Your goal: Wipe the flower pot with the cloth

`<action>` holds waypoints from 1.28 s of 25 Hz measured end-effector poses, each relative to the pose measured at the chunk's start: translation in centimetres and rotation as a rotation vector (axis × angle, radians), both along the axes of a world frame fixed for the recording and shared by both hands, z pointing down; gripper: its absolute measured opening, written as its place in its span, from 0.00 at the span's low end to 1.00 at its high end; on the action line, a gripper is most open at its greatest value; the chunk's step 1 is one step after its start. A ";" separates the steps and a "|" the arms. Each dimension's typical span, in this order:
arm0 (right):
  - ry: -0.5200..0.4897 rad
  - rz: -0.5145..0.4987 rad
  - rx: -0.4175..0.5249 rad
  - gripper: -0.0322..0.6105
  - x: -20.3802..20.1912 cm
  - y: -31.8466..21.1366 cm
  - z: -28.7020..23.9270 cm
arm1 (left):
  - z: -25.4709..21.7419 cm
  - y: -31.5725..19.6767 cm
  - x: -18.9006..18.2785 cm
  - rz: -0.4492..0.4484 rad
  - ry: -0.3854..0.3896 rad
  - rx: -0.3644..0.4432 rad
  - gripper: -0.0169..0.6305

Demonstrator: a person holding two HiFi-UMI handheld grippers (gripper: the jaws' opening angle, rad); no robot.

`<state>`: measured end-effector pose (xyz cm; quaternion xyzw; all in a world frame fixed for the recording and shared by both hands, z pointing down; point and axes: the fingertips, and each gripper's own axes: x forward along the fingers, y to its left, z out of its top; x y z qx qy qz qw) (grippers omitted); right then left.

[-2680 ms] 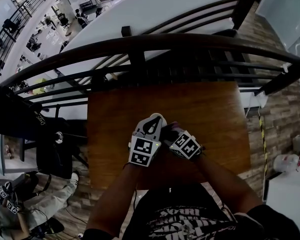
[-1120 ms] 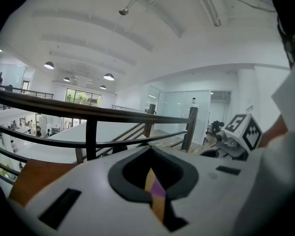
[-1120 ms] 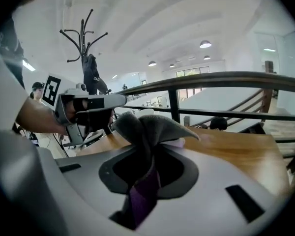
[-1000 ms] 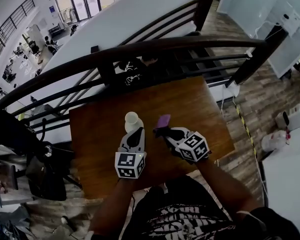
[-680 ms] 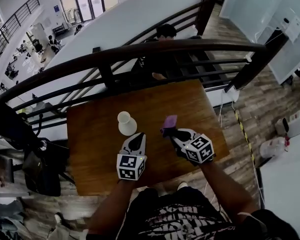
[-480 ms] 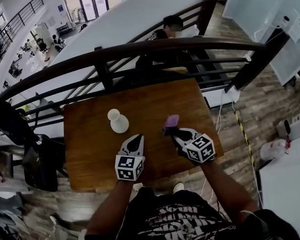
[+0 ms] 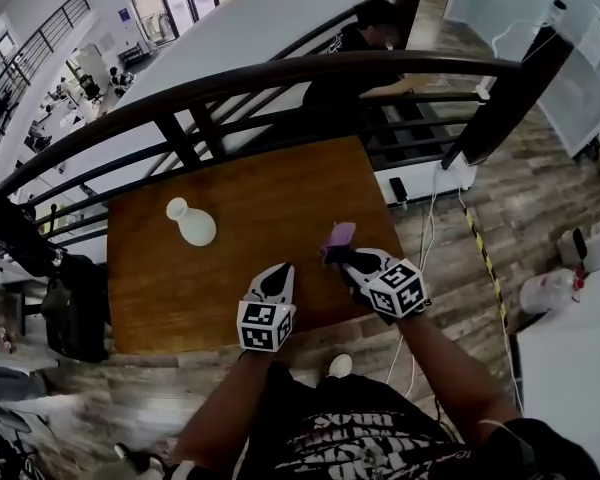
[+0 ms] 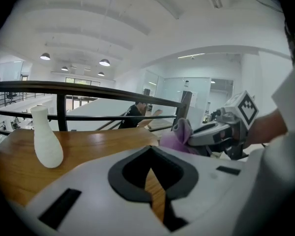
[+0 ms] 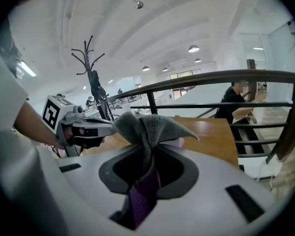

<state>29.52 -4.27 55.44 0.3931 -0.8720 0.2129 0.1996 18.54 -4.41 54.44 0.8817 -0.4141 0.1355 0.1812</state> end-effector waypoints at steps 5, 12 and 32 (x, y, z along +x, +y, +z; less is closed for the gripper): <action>-0.001 0.022 -0.048 0.14 3.4 1.9 2.4 | 1.5 2.0 3.3 -0.007 -0.009 -0.027 0.02; 0.015 0.040 -0.104 0.15 4.4 1.7 7.0 | 4.9 1.6 4.6 -0.024 -0.035 -0.059 0.02; -0.119 0.065 0.333 0.05 -3.6 2.1 -6.6 | -3.3 2.2 -2.1 -0.127 -0.004 0.126 0.02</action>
